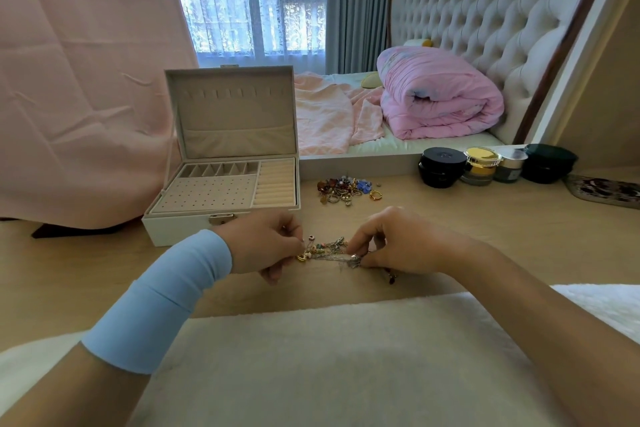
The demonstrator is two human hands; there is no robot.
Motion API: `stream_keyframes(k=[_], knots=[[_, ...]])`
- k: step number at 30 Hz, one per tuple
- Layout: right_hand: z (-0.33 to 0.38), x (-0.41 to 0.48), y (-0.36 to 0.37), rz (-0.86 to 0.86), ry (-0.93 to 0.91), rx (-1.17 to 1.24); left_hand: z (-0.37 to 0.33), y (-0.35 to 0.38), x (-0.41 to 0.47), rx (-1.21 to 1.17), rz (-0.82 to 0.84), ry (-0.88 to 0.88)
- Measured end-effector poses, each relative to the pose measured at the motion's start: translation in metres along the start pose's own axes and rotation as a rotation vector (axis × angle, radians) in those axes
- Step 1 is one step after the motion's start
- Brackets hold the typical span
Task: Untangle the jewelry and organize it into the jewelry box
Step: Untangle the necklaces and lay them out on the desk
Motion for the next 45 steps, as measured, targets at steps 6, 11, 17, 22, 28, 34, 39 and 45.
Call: stream_keyframes(k=[6,11,17,22,28,34,39,45], knots=[[0.011,-0.002,0.006,-0.008,-0.055,-0.128,0.006,0.005,-0.008,0.192,0.196,-0.123],[0.022,-0.004,0.01,-0.069,-0.125,-0.2,-0.003,-0.001,-0.018,0.606,0.255,-0.128],[0.029,-0.004,0.013,-0.149,-0.196,-0.271,-0.021,0.014,0.001,0.557,-0.015,0.111],[0.021,-0.002,0.01,-0.097,-0.136,-0.28,-0.02,0.037,0.01,0.654,-0.069,0.188],[0.008,-0.008,0.001,0.107,-0.012,-0.195,-0.027,0.045,0.006,0.797,0.031,0.241],[-0.002,-0.008,-0.009,0.104,0.043,-0.144,-0.024,0.04,0.001,0.687,0.13,0.22],[-0.03,-0.007,-0.029,0.091,0.156,-0.162,-0.037,0.055,0.009,0.586,-0.023,0.521],[-0.034,-0.004,-0.025,0.124,0.125,-0.101,-0.015,0.074,0.014,0.791,0.203,0.423]])
Point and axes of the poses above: each hand's wrist, its own x-axis towards the middle knuckle, its own y-axis out of the palm, z = x × y, the point moved 7 cm from there along x, towards the middle knuckle, and after that the axes turned 12 degrees about y, right-handed, at the moved point
